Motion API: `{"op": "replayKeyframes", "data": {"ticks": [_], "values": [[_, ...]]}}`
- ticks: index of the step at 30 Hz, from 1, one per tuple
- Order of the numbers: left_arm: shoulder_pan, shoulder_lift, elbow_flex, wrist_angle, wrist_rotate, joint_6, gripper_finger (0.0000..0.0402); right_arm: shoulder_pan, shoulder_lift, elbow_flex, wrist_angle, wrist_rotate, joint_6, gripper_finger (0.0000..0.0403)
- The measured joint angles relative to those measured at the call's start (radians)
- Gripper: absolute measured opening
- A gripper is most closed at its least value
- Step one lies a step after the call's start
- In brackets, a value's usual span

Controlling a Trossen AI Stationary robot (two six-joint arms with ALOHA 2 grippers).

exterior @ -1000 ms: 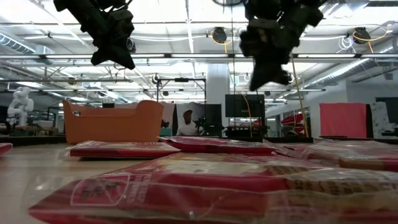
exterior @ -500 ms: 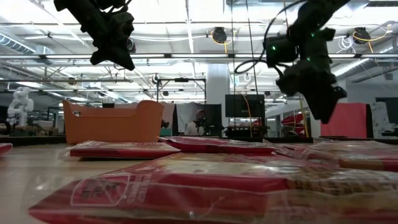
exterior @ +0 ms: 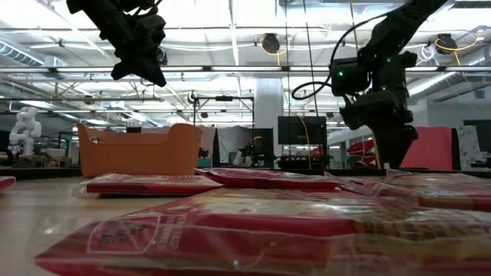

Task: Sort popcorn bags into baskets
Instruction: Stack the red popcorn bag on top of the red popcorn bag in the orange bin

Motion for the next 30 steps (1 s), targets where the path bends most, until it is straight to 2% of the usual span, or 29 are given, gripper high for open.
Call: {"op": "replayKeyframes", "data": {"ticks": [4, 10, 13, 20, 24, 30], "values": [[0.000, 0.000, 0.000, 0.016, 0.000, -0.046, 0.0024, -0.025, 0.000, -0.052, 0.017, 0.001, -0.026, 0.0202], [0.000, 0.000, 0.000, 0.016, -0.005, -0.088, 0.0024, -0.053, 0.000, -0.159, 0.131, -0.183, -0.044, 0.0170], [0.000, 0.000, 0.000, 0.016, -0.030, -0.095, 0.0024, -0.055, -0.002, -0.206, 0.168, -0.201, -0.023, 0.0133], [0.002, 0.000, 0.000, 0.036, -0.056, -0.120, 0.0024, -0.053, -0.013, -0.227, 0.197, -0.228, -0.026, 0.0011], [0.002, 0.000, 0.000, 0.079, -0.057, -0.129, 0.0024, -0.050, -0.055, -0.231, 0.243, -0.258, 0.008, 0.0008], [-0.011, 0.000, 0.000, 0.165, -0.055, -0.148, 0.0024, -0.049, -0.191, -0.231, 0.344, -0.259, 0.114, 0.0001]]}}
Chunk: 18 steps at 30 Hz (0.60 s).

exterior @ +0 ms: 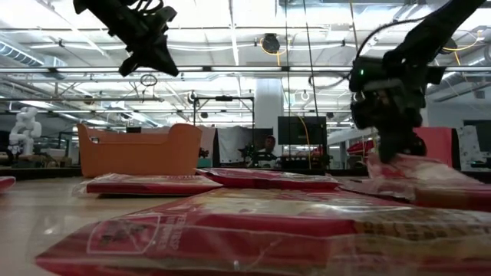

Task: Sort popcorn bags into baskets
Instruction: Stack the red popcorn bag on top of the red popcorn bag in the orange bin

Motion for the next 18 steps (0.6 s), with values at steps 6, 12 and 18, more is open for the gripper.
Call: {"op": "replayKeyframes", "data": {"ticks": [6, 12, 18], "values": [[-0.038, 0.014, 0.001, 0.117, 0.002, 0.014, 0.0051, 0.001, -0.127, 0.001, 0.151, 0.024, 0.166, 0.0000], [-0.089, 0.110, 0.003, 0.344, 0.004, 0.050, 0.0142, 0.035, -0.223, 0.002, 0.264, 0.130, 0.263, 0.0000], [-0.136, 0.296, 0.002, 0.654, 0.039, 0.063, 0.0219, 0.074, -0.273, 0.002, 0.338, 0.143, 0.281, 0.0000]]}}
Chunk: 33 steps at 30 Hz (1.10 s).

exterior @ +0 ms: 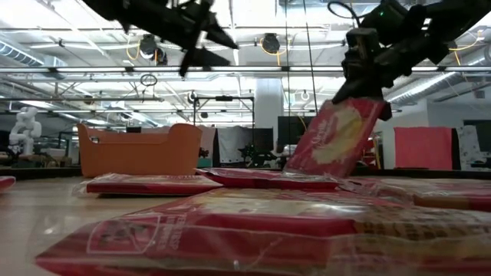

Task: Sort popcorn bags into baskets
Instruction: Stack the red popcorn bag on top of the red popcorn bag in the orange bin

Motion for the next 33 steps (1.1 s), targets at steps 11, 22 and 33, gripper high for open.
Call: {"op": "replayKeyframes", "data": {"ticks": [11, 22, 33], "values": [[-0.101, 0.329, 0.320, -0.049, 0.114, 0.231, 0.0248, 0.024, -0.055, 0.000, 0.101, 0.020, -0.089, 0.0000], [-0.020, 0.534, 0.444, -0.075, 0.278, 0.312, 0.0248, 0.016, -0.056, 0.000, 0.096, -0.011, -0.195, 0.0000], [-0.004, 0.682, 0.444, -0.016, 0.433, 0.341, 0.0248, -0.031, -0.055, 0.000, 0.099, -0.071, -0.242, 0.0000]]}}
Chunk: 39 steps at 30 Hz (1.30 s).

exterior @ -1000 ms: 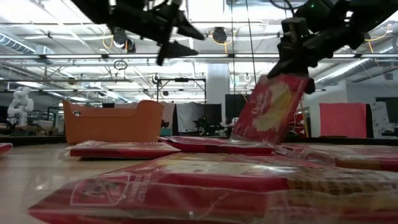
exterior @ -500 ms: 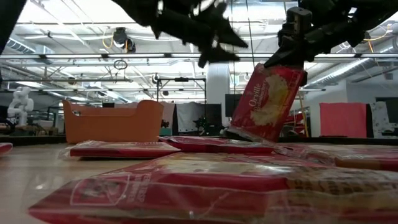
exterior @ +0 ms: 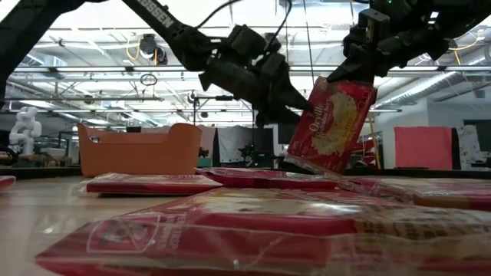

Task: Sort popcorn bags into baskets
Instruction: Stack the red popcorn bag on top of the red popcorn bag in the orange bin

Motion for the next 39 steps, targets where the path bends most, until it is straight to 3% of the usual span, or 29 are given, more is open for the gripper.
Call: {"op": "replayKeyframes", "data": {"ticks": [4, 7, 20, 26, 30, 39], "values": [[-0.009, 0.024, 0.000, 0.060, -0.034, 0.003, 0.0240, -0.008, 0.000, 0.000, 0.006, -0.019, -0.018, 0.0000], [-0.021, 0.028, 0.000, 0.063, -0.032, 0.034, 0.0212, -0.013, 0.000, 0.000, 0.006, -0.018, -0.018, 0.0000], [-0.030, 0.033, 0.000, 0.057, -0.024, 0.044, 0.0023, -0.020, 0.022, 0.001, 0.007, 0.017, -0.028, 0.0000], [-0.020, 0.010, 0.000, 0.056, -0.026, 0.023, 0.0030, -0.021, 0.000, 0.001, 0.032, 0.104, 0.031, 0.0019], [-0.004, -0.039, -0.001, 0.036, -0.026, 0.017, 0.0041, -0.030, -0.043, 0.001, 0.080, 0.200, 0.063, 0.0055], [0.047, -0.191, -0.001, -0.156, -0.025, -0.019, 0.0021, -0.073, -0.133, 0.001, 0.125, 0.330, 0.063, 0.0134]]}}
